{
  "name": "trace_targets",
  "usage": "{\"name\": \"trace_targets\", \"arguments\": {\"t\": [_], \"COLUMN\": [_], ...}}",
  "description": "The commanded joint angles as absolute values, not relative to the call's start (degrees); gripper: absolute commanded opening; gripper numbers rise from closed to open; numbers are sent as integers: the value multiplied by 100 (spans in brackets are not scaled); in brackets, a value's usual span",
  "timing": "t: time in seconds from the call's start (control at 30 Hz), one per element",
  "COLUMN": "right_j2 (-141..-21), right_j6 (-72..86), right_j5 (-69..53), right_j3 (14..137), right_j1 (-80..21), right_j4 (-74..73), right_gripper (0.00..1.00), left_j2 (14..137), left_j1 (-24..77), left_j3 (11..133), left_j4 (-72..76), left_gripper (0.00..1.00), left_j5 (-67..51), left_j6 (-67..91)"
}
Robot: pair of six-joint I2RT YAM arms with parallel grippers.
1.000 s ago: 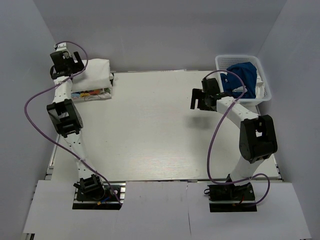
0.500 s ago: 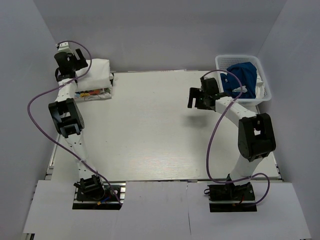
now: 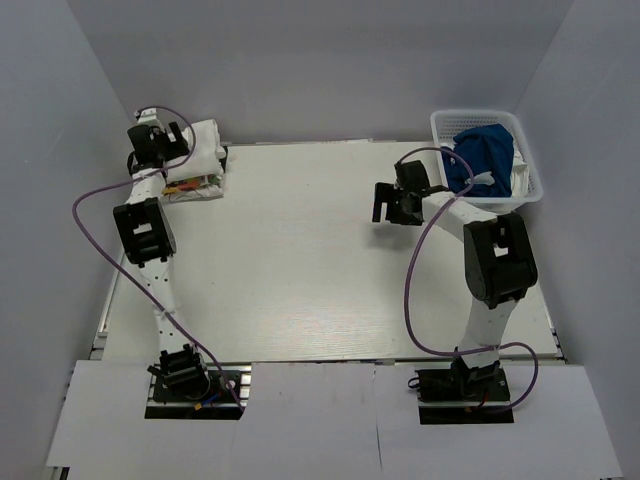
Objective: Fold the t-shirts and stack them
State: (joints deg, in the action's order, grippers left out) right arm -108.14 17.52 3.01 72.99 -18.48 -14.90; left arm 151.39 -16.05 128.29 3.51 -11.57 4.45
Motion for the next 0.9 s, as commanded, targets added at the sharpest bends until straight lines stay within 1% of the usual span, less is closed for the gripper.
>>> {"name": "trace_targets", "arguments": {"t": [0.0,0.27,0.37,0.4,0.43,0.5,0.6,0.67,0.7,0.77,0.8,0.83,0.87], "right_j2": [-10828,-10486,-10126,-10029,-9672,-9449,-8896,-8440,-8229,-7808,-7692,-7595,-7481], "right_j6": [1714,1731,1670,1661,1670,1679,1679,1670,1696,1784,1819,1854,1872], "right_j5": [334,220,123,140,132,62,-175,-211,-220,-333,-386,-491,-570], "right_j3": [7594,7471,7295,7034,6927,6533,6232,5917,5828,5477,5389,5083,4993], "right_j1": [-1846,-1863,-1855,-1872,-1881,-1872,-1889,-1872,-1889,-1881,-1863,-1872,-1855], "right_j4": [-1424,-1450,-1389,-1276,-1092,-846,-782,-756,-765,-678,-659,-633,-589], "right_gripper": [90,90,90,90,90,90,90,90,90,90,90,90,90], "left_j2": [14818,14028,13466,13291,13106,12544,11877,11489,11244,10243,9822,8895,8416], "left_j1": [-1591,-1591,-1477,-1381,-1319,-1099,-714,-458,-179,52,279,403,544], "left_j3": [12814,12674,12315,12157,11799,11219,10803,10513,10329,9303,8281,7688,7090], "left_j4": [131,185,132,132,193,386,387,19,-287,-456,-379,-230,-20], "left_gripper": [100,100,100,100,100,100,100,100,100,100,100,100,100], "left_j5": [-1415,-1582,-1504,-1442,-1441,-1222,-801,-231,6,80,79,-243,-385], "left_j6": [465,677,458,405,404,238,-8,-62,243,1040,1376,1658,1887]}}
